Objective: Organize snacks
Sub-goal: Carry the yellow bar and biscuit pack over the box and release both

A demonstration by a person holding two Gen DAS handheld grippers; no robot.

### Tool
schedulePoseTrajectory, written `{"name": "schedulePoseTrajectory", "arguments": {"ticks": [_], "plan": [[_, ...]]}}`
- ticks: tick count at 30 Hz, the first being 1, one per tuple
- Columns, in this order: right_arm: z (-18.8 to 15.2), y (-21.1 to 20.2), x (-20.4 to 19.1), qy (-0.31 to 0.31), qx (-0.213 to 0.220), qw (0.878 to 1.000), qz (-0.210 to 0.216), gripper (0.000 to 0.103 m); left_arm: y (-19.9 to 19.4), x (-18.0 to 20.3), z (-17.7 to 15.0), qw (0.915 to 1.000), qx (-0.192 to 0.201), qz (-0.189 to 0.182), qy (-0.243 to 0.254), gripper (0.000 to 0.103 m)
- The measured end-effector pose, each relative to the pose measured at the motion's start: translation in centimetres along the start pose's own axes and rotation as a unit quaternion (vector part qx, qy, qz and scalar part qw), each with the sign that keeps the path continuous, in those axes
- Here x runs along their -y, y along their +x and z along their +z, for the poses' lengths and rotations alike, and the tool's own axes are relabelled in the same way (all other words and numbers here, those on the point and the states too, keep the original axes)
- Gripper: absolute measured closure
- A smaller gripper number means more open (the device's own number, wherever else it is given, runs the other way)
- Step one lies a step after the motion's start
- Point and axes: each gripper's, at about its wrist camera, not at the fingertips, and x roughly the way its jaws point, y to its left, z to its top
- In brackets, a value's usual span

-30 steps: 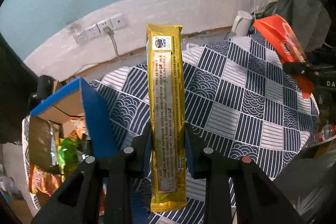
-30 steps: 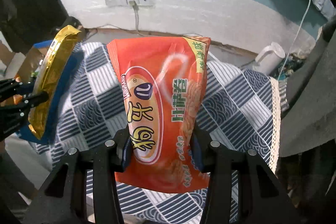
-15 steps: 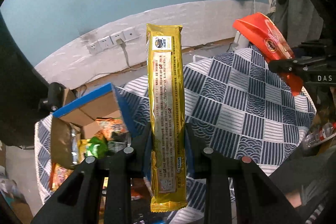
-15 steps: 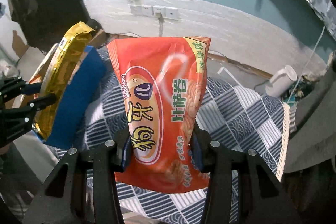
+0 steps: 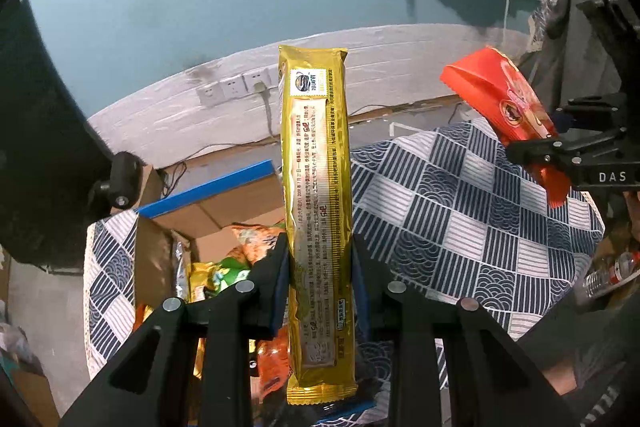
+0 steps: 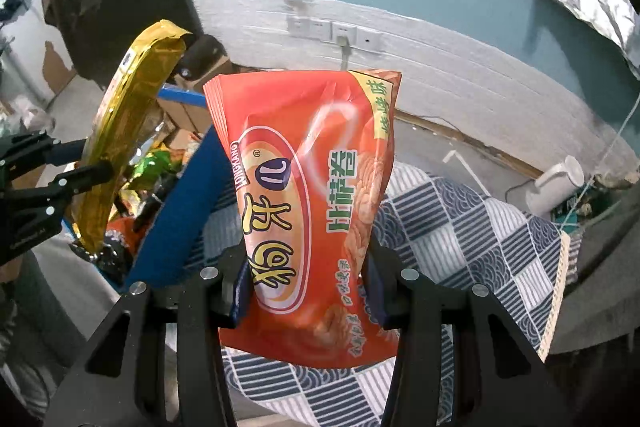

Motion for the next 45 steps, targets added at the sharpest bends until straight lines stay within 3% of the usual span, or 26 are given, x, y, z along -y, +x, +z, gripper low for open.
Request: {"name": "schedulePoseTrajectory", "arguments": {"ticks": [22, 36, 45], "plan": [[4.3, 5.8, -11.2, -0.066, -0.038, 0.996, 0.055, 0.058, 1.4, -10.4, -4.7, 0.9955, -0.033, 0.036, -0.082, 0.075], [6.3, 9.9, -15.5, -0.072, -0.066, 0.992, 0.08, 0.058, 3.9, -13.2, -7.2, 0.9901, -0.068, 0.048, -0.113, 0.074], [6.5, 10.8, -16.0, -0.056, -0.058, 0.991, 0.111, 0.037, 3.9, -13.8, -7.5, 0.9881, -0.068, 0.061, -0.124, 0.074]]}}
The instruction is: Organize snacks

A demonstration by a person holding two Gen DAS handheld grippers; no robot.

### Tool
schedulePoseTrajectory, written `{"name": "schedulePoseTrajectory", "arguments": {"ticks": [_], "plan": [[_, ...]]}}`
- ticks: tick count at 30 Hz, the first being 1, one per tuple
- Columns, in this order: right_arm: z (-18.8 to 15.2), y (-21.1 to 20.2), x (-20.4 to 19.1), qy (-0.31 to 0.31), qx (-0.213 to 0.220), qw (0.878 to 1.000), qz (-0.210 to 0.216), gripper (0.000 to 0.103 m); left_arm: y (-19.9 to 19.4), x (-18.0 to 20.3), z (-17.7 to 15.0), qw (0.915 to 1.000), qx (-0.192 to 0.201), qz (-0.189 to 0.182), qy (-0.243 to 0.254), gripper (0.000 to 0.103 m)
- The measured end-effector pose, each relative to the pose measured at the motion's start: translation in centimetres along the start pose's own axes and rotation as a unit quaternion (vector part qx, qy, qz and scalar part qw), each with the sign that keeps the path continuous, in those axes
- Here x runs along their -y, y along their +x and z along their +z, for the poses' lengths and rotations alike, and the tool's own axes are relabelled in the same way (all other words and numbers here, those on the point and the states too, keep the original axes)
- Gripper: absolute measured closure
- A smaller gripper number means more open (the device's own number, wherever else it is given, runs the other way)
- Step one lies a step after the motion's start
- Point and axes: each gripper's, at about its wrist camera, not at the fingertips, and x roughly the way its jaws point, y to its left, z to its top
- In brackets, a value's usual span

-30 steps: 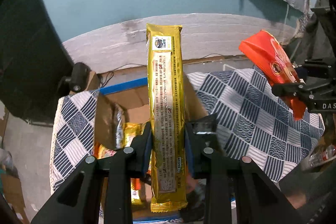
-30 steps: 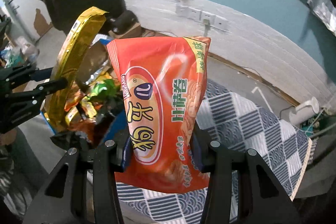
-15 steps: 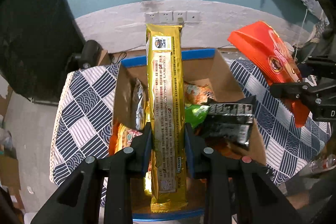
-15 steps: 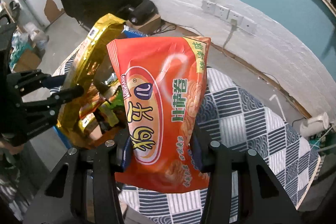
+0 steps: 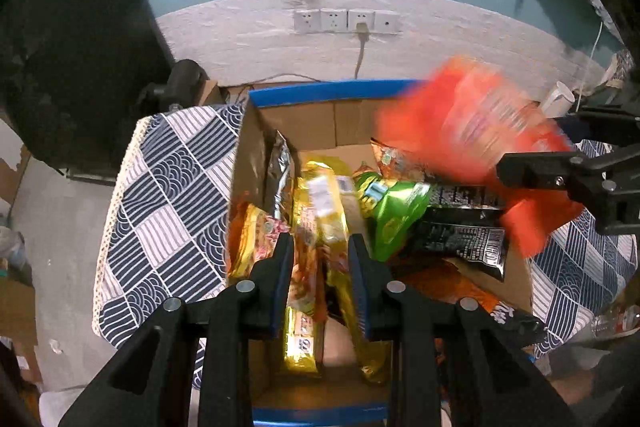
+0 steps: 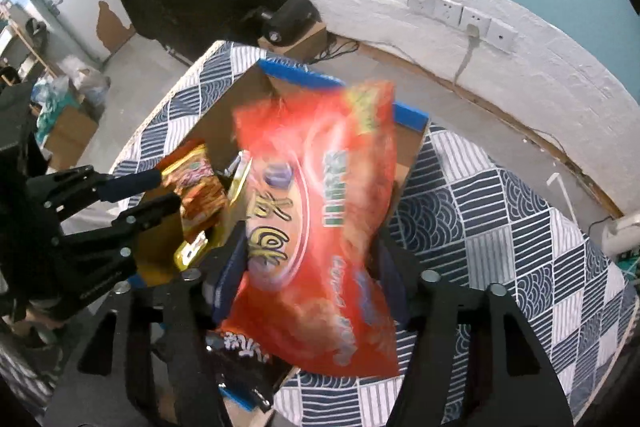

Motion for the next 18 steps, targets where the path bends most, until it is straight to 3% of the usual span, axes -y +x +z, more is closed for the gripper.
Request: {"name": "schedulePoseTrajectory", "arguments": {"ticks": [3, 18], "plan": [[0.0, -0.7, 0.1, 0.003, 0.012, 1.0, 0.0, 0.034, -0.2, -0.4, 0.0, 0.9999, 0.0, 0.0, -0.011, 0.057], [-2.6, -5.6, 1.2, 0.002, 0.05, 0.998, -0.043, 0.03, -4.3, 1.5, -0.1, 0.999, 0.042, 0.01, 0.013, 0.032]]}}
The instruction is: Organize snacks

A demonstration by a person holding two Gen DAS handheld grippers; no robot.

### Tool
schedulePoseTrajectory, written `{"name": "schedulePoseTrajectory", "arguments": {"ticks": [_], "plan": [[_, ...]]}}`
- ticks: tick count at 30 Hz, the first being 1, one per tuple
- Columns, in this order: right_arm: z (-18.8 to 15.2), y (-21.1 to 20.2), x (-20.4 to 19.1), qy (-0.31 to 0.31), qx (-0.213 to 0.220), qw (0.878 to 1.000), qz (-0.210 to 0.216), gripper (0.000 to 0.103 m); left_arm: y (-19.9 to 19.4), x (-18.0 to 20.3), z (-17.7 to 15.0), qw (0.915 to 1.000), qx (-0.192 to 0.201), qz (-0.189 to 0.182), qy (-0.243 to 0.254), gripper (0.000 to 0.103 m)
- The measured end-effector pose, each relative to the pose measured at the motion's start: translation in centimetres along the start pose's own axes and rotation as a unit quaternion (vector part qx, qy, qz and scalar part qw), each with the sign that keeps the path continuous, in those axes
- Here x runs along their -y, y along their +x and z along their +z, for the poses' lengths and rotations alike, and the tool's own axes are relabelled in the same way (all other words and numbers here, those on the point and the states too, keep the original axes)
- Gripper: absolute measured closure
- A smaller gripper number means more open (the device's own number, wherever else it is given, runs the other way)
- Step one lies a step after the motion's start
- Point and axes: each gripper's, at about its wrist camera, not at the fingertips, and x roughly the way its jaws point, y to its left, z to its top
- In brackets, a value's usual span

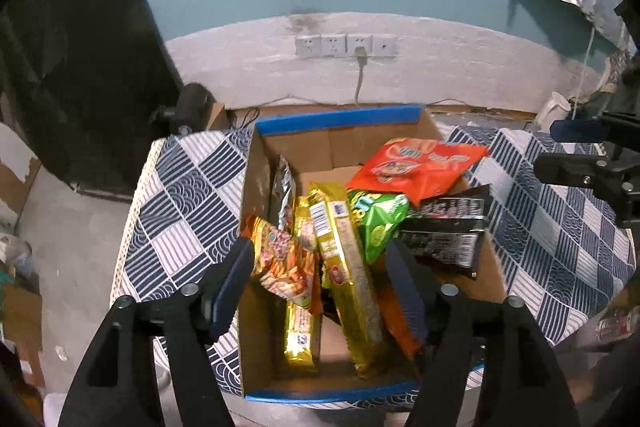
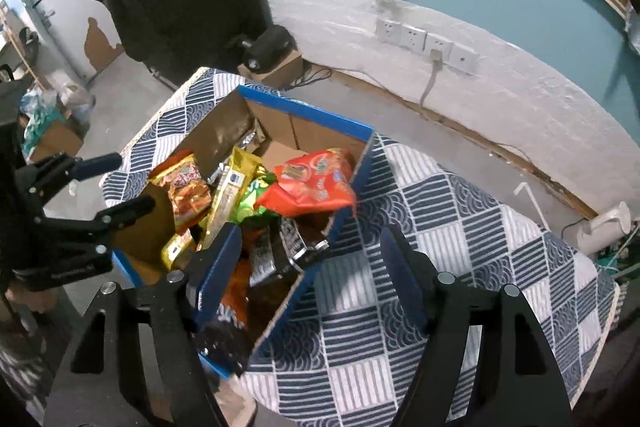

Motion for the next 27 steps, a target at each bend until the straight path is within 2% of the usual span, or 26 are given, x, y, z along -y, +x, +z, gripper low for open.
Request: {"name": "schedulePoseTrajectory", "arguments": {"ticks": [4, 9, 12, 20, 27], "plan": [[-0.9, -1.7, 0.8, 0.009, 0.013, 1.0, -0.007, 0.028, -1.8, 1.2, 0.1, 0.9995, 0.023, 0.005, 0.02, 0.024], [-2.1, -3.7, 1.7, 0.023, 0.03, 0.999, -0.017, 0.028, -3.7, 2.5, 0.3, 0.9985, 0.04, 0.005, 0.037, 0.021], [-2.8, -4.8, 2.4, 0.033, 0.037, 0.999, -0.017, 0.028, -4.4, 3.0, 0.4, 0.9979, 0.048, 0.004, 0.043, 0.016], [-4.6, -6.8, 3.3, 0.035, 0.055, 0.997, -0.041, 0.027, -5.6, 4.1, 0.5, 0.997, 0.057, 0.003, 0.051, 0.015], [-5.1, -7.5, 3.4, 0.036, 0.061, 0.997, -0.038, 0.027, -6.0, 5.1, 0.6, 0.9967, 0.06, -0.003, 0.055, 0.014]]}}
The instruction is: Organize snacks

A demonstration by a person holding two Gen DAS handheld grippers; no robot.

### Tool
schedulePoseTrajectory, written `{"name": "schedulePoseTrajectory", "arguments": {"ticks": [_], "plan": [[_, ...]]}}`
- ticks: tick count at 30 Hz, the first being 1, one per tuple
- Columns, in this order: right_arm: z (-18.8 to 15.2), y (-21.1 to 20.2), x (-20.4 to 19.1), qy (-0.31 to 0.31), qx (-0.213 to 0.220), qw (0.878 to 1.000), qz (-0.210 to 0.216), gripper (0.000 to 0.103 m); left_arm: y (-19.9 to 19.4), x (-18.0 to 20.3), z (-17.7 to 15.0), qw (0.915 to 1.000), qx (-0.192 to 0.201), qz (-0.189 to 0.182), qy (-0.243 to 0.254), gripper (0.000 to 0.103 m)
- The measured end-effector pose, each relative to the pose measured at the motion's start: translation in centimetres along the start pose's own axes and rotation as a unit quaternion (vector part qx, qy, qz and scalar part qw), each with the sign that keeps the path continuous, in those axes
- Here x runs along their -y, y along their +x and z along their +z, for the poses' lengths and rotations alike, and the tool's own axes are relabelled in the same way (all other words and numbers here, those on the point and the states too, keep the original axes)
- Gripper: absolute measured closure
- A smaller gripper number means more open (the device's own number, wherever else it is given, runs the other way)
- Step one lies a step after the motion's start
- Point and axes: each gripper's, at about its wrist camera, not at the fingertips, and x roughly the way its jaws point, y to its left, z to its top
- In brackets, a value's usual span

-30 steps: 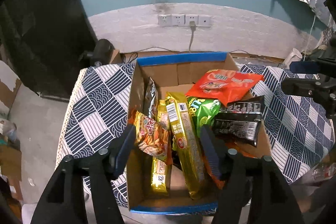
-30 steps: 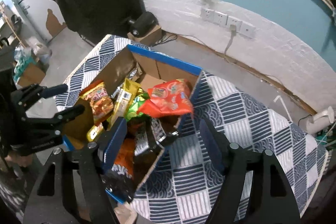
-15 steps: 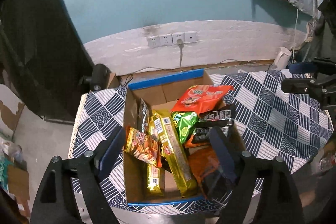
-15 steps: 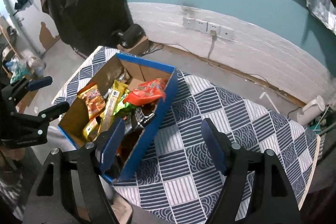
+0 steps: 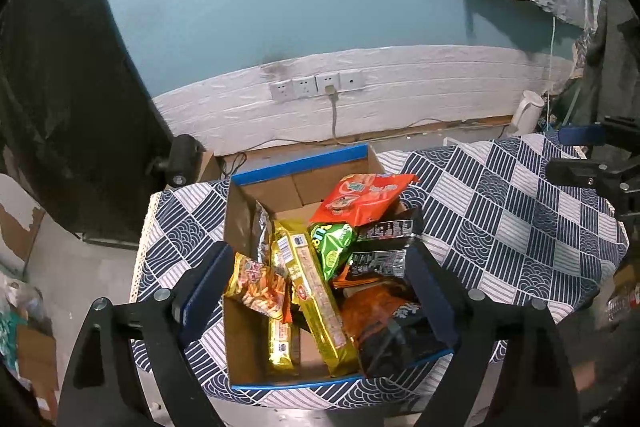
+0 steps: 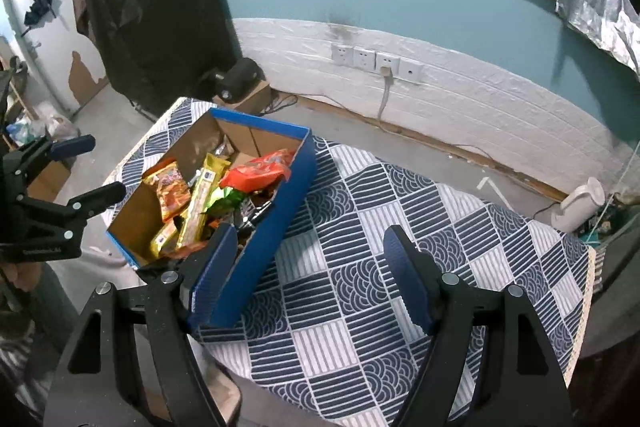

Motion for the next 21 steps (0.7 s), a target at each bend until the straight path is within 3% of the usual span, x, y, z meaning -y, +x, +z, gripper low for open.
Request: {"name": "schedulePoseTrajectory", "arguments": {"ticks": [21], "plan": [[-0.43, -0.45, 0.75, 0.007, 0.001, 1.0, -0.004, 0.027, -0.2, 0.67, 0.12, 0.9999, 0.001, -0.01, 0.005, 0.014]]}}
